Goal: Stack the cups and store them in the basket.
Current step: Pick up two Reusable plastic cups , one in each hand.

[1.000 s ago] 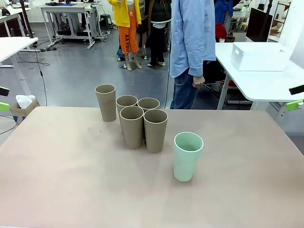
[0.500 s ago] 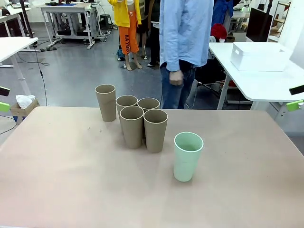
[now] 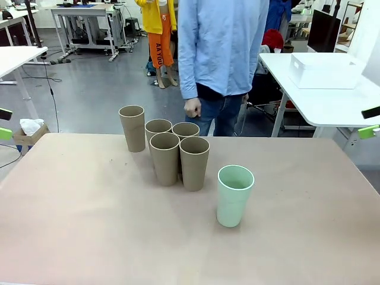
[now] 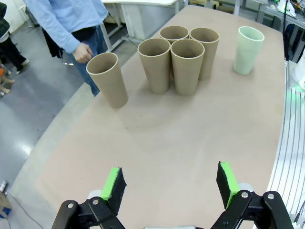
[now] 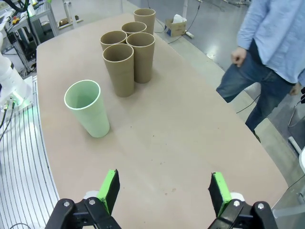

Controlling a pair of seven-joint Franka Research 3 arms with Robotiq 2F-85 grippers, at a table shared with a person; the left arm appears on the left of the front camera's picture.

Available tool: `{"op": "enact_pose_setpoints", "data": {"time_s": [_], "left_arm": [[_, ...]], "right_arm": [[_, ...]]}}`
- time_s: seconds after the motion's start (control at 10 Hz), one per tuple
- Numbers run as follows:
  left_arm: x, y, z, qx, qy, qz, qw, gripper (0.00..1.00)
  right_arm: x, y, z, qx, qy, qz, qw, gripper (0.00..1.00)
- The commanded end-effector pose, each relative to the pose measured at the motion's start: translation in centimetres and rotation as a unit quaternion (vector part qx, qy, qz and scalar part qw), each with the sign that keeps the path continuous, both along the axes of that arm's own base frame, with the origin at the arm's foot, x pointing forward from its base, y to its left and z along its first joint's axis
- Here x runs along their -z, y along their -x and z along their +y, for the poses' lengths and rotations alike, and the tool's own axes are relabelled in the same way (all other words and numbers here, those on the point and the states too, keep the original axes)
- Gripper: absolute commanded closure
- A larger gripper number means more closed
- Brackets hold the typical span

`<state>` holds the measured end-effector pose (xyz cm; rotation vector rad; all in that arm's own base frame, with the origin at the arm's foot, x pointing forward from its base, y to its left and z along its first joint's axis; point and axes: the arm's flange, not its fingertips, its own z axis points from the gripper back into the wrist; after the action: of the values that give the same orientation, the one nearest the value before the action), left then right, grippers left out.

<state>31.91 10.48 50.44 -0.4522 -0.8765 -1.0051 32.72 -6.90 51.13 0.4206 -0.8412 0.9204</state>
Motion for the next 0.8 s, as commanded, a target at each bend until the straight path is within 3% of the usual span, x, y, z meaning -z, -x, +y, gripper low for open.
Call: {"op": "enact_pose_setpoints", "data": {"time_s": [0.0, 0.7], "left_arm": [[-0.09, -0.04, 0.13, 0.005, 0.001, -0.006, 1.0, 0.0], [-0.09, -0.04, 0.13, 0.005, 0.001, -0.006, 1.0, 0.0]], "right_arm": [[0.0, -0.1, -0.11, -0.007, -0.007, -0.007, 1.0, 0.0], [0.0, -0.1, -0.11, -0.007, -0.007, -0.007, 1.0, 0.0]]}}
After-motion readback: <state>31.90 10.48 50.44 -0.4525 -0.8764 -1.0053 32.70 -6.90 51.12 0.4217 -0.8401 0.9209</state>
